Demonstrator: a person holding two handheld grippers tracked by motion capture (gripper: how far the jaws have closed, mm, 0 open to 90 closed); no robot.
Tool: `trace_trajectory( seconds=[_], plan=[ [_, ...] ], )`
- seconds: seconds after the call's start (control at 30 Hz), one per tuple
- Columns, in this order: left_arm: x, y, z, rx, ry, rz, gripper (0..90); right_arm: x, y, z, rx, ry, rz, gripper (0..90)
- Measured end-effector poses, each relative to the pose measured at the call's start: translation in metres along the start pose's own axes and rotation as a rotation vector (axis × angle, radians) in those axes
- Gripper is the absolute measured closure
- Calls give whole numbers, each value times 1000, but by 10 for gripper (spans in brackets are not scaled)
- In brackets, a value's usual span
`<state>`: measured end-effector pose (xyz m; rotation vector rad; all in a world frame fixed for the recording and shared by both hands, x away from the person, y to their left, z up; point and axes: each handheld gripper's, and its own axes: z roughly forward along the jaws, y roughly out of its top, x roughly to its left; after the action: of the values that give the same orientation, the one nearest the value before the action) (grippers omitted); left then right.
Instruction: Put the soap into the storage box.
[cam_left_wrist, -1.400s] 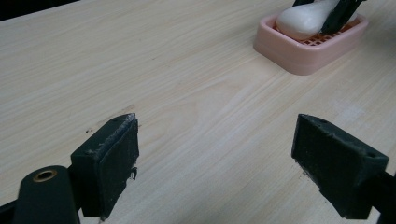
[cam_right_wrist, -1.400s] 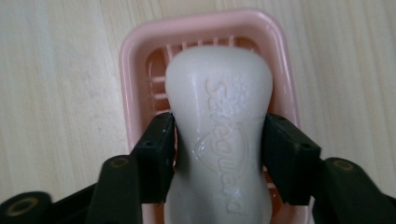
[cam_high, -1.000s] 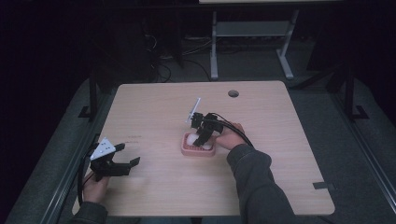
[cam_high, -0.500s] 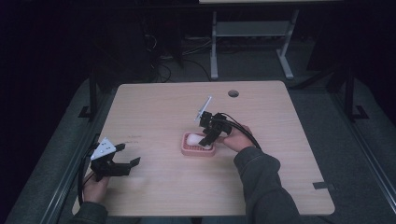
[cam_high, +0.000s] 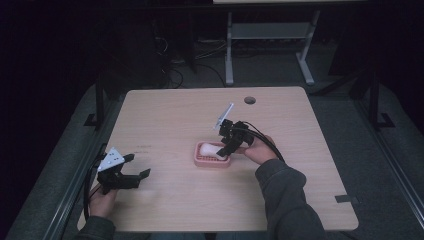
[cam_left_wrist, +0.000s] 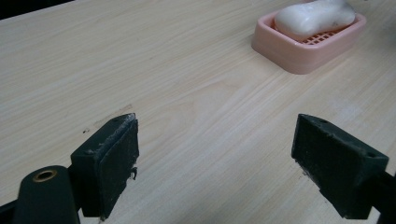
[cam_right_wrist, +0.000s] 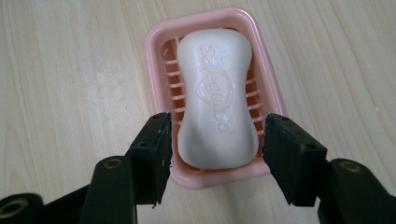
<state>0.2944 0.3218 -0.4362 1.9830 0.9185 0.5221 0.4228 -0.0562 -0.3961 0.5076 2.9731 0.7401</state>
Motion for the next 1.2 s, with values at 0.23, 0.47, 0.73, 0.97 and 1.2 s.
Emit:
trace_trajectory(
  seconds=[0.23,0.47,0.73,0.97,1.2],
  plan=[
    [0,0,0,2,-2,3,144,0,-7,-3,3,-3,10,419],
    [0,0,1,0,-2,3,144,1,-12,-7,7,-7,16,417],
    [-1,0,1,0,-3,2,144,3,-17,-14,-2,-19,22,416],
    [-1,0,1,-1,-4,1,144,2,-22,-16,2,-18,31,416],
    [-1,0,2,1,-4,6,144,0,-31,-12,-8,-6,50,419]
  ],
)
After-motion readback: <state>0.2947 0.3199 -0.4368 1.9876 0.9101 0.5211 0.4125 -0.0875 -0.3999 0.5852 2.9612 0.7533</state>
